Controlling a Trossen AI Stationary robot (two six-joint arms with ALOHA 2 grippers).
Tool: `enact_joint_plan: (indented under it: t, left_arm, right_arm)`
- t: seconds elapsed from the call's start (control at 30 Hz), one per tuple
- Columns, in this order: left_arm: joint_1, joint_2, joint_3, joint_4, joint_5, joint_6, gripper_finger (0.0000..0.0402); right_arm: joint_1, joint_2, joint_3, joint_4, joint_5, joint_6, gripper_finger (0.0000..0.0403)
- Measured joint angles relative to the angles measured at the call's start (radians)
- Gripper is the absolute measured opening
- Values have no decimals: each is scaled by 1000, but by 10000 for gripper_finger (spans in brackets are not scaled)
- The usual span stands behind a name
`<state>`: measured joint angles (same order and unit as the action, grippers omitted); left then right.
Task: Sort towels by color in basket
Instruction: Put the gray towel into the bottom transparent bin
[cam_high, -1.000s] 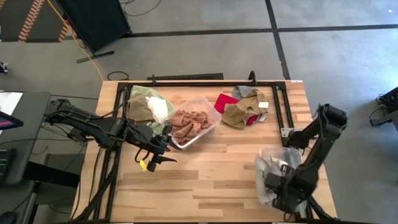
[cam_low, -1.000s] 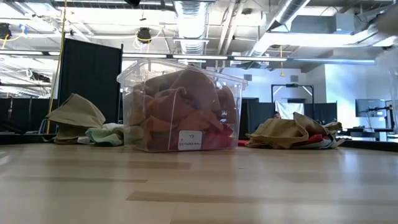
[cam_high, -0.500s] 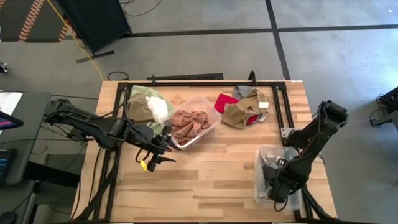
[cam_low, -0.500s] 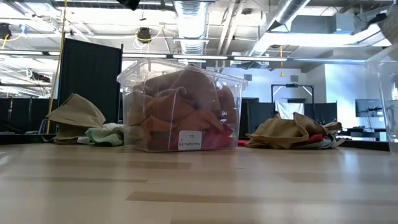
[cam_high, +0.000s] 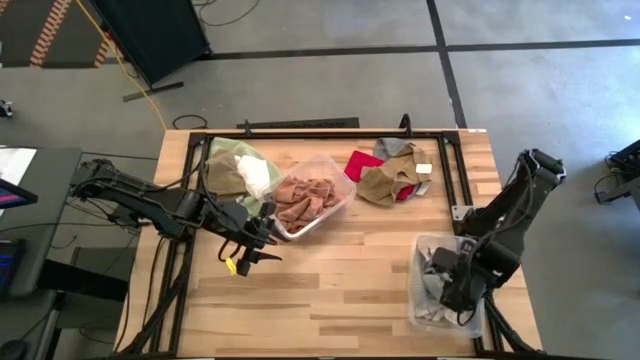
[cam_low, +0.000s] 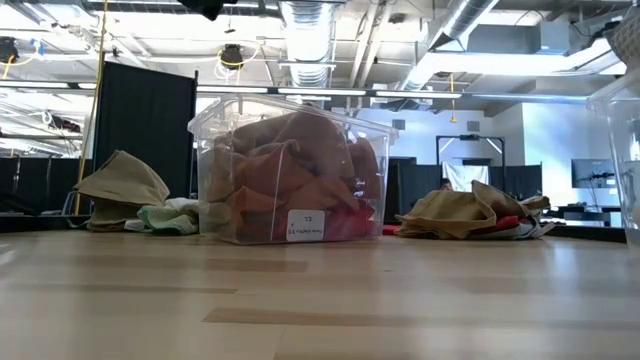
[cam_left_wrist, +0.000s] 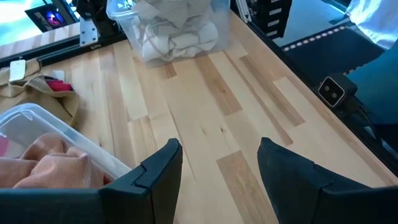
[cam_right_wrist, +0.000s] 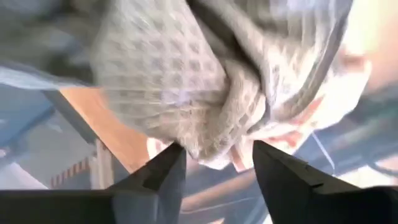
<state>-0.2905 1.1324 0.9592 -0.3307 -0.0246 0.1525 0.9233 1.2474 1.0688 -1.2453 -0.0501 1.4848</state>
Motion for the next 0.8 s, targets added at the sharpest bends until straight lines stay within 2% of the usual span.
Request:
enact_joint_plan:
  t: [0.2,0.3,0.47,0.8]
  left_arm:
    - [0,0,0,-6,0,0,199]
    - [0,0,0,-18,0,0,199]
    - [0,0,0,-24,0,-2,199]
    - [0,0,0,-34,0,-8,199]
  right_arm:
    - [-7,-19,41,47,209,-73,226]
    - [-28,4,41,90,266,-144,219]
    - [-67,72,36,127,288,-241,193]
    - [-68,172,-29,116,237,-208,125]
